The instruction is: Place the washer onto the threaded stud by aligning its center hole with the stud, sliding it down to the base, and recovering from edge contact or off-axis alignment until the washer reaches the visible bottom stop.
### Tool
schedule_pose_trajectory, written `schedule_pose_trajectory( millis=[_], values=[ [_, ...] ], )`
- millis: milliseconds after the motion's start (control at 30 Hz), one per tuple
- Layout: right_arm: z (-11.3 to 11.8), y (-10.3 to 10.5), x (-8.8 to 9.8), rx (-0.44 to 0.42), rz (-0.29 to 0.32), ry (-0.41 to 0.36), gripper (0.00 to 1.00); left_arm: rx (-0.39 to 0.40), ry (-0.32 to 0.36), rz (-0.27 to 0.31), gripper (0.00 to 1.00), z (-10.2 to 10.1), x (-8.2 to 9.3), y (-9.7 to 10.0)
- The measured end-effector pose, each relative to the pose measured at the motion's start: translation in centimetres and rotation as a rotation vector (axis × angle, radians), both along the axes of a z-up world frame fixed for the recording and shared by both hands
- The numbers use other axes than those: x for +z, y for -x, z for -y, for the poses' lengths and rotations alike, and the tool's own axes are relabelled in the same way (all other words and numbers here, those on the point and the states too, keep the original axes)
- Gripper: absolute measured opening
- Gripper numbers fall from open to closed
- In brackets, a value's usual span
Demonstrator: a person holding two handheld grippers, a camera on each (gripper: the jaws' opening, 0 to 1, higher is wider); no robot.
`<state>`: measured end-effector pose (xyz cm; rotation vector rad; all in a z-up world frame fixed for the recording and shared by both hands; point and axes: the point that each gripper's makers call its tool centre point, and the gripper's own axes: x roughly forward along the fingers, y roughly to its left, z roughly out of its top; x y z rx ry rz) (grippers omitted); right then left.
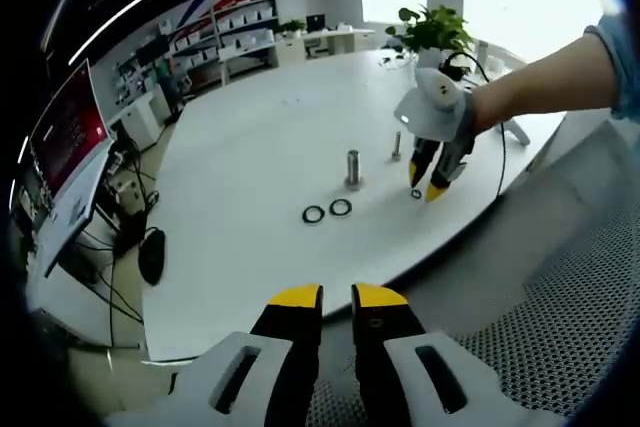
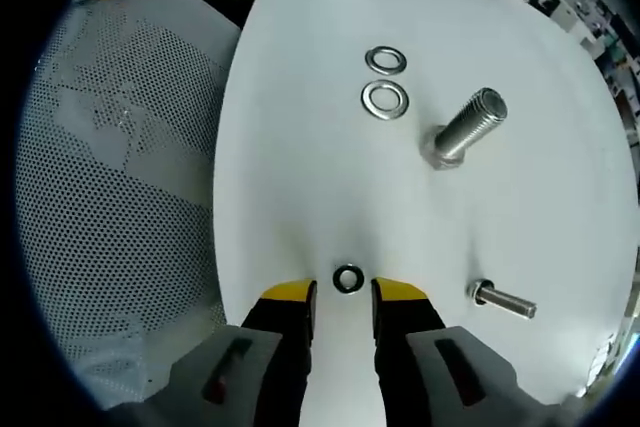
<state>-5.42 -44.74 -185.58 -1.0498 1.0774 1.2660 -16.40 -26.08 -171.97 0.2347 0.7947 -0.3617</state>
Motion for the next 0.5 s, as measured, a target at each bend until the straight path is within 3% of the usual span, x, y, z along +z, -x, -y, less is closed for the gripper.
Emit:
schedule_pose_trajectory(
  millis=[500],
  values=[
    [-0.39,-0.58,0.04,-0.033,0.014,-0.021,0.17,-0.001,0.0,0.0,0.09,0.03,0.01,0.05]
  ],
)
